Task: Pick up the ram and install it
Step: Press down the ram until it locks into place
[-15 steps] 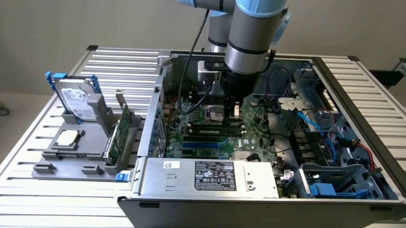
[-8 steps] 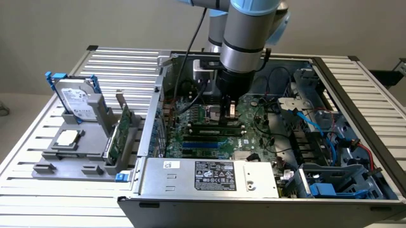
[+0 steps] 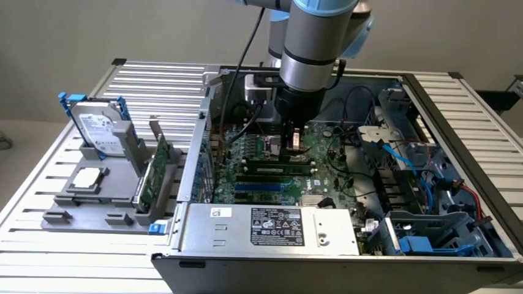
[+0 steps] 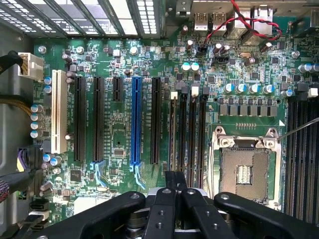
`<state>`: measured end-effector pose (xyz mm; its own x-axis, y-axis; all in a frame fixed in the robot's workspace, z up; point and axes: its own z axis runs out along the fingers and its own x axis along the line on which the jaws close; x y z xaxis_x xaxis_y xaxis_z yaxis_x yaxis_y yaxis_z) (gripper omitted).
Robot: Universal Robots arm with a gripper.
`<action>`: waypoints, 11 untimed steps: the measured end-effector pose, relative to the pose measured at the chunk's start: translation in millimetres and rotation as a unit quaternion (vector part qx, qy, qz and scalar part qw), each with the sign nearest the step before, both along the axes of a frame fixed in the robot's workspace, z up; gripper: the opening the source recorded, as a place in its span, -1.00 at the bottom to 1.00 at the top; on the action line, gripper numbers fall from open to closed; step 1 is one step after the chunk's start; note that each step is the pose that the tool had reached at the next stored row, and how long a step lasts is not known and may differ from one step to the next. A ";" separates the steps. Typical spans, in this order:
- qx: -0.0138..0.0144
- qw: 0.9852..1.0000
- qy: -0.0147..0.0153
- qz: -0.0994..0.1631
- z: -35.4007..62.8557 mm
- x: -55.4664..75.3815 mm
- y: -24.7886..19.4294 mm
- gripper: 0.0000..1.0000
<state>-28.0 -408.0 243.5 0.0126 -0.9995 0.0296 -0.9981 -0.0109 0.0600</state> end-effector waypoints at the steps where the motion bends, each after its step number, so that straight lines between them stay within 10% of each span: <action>1: 0.000 1.000 0.000 0.000 0.0 0.0 0.0 -0.79; 11: 0.000 1.000 0.000 -0.003 0.0 -0.2 -1.7 -0.79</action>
